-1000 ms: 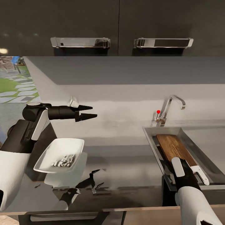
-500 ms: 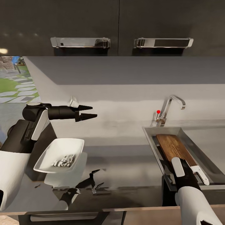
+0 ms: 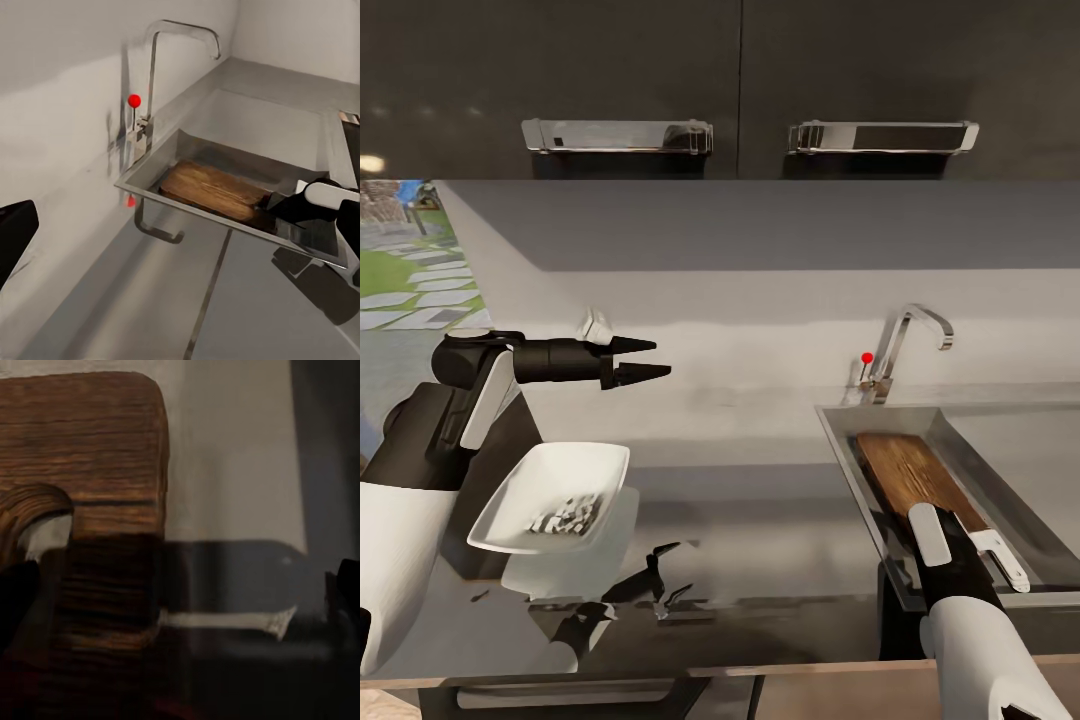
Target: In the kitchen, take the Vidalia onion out of the sink, dice it on the chopping board with the paring knife, put the diced onion into the bowl on the countertop, then place both the paring knife and the chopping board into the sink.
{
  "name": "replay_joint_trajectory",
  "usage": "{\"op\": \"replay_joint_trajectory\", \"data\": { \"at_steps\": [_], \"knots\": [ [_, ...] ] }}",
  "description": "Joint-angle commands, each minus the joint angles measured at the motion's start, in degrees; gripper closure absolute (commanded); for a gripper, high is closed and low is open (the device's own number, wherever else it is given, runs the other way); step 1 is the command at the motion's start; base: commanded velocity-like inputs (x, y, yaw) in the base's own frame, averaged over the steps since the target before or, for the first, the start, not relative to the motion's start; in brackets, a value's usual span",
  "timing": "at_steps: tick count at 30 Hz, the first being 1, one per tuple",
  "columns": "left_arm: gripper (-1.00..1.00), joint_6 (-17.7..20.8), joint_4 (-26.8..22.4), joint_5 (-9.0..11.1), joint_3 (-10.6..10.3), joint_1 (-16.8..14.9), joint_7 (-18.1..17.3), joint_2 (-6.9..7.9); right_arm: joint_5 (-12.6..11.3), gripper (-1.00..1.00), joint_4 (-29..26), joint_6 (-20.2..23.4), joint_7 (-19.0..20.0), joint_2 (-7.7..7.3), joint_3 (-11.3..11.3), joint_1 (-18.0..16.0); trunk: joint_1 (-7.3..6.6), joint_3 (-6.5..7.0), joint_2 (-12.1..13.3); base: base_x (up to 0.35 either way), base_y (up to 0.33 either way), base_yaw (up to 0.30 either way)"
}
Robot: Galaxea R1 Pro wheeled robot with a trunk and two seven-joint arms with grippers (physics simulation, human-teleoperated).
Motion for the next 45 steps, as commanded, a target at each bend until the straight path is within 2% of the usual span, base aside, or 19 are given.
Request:
{"op": "replay_joint_trajectory", "data": {
  "at_steps": [1, 33, 45],
  "knots": [
    [-1.00, 0.4, 0.0, 0.3, -0.1, -0.1, 0.1, 0.06, -0.4, -1.00, -0.1, -0.9, -0.6, -0.01, -0.2, 0.0, 0.00, -0.08, 0.0, 0.000, 0.000, 0.000],
    [-1.00, 0.4, 0.0, 0.3, -0.1, -0.1, 0.1, 0.06, -0.4, -1.00, -0.1, -1.0, -0.5, -0.01, 0.1, 0.0, 0.00, -0.05, 0.0, 0.000, 0.000, 0.000],
    [-1.00, 0.4, 0.0, 0.3, -0.1, -0.1, 0.1, 0.06, -0.5, -1.00, -0.1, -1.0, -0.5, -0.01, 0.1, 0.0, 0.00, 0.69, 0.0, 0.000, 0.000, 0.000]
  ]
}}
